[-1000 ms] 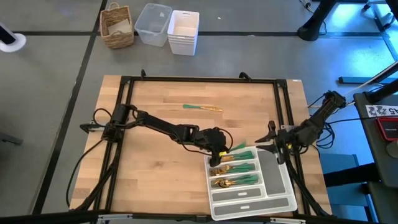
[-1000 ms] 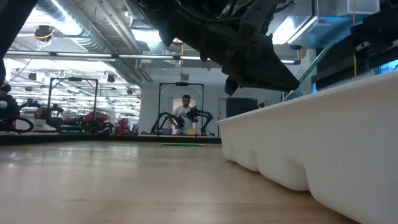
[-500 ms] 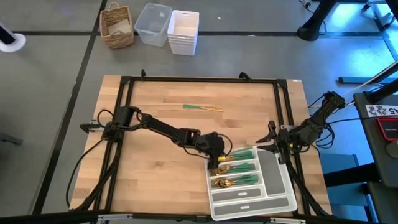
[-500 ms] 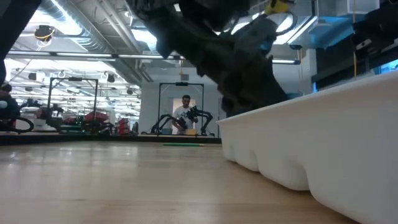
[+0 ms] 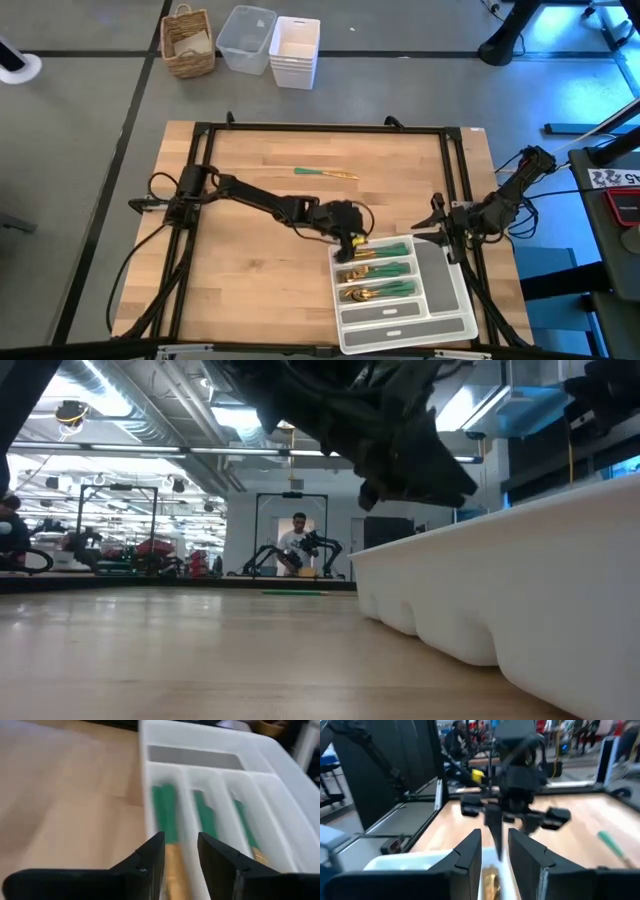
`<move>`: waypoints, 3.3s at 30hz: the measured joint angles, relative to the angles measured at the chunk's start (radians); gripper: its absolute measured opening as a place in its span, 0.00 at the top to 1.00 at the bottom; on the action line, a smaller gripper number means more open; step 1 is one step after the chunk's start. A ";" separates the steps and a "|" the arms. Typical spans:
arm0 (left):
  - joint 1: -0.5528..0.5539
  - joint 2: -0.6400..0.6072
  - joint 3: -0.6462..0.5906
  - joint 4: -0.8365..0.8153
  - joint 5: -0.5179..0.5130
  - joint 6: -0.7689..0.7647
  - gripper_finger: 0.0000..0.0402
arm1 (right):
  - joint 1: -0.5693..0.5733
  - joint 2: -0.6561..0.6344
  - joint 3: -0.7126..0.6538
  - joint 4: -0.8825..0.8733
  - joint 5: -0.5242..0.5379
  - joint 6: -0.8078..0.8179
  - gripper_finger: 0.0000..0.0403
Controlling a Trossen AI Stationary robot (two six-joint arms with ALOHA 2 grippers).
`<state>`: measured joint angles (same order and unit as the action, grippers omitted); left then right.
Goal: Sort silverware
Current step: Put the green table knife into the silverware tray
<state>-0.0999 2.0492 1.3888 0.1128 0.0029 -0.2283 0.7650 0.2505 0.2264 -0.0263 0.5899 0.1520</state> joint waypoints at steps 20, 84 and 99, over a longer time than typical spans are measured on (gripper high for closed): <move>0.211 -0.052 0.000 -0.039 -0.005 0.052 0.74 | -0.482 -0.020 -0.085 0.023 -0.386 0.063 0.76; 0.535 0.069 0.006 -0.521 -0.006 0.524 0.75 | -0.569 -0.248 -0.010 -0.270 -0.390 0.006 0.76; 0.490 0.064 0.005 -0.623 -0.027 0.468 0.95 | -0.569 -0.248 -0.010 -0.271 -0.389 0.008 0.76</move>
<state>0.3903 2.1128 1.3933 -0.5106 -0.0239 0.2400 0.1959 0.0021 0.2161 -0.2977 0.2008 0.1596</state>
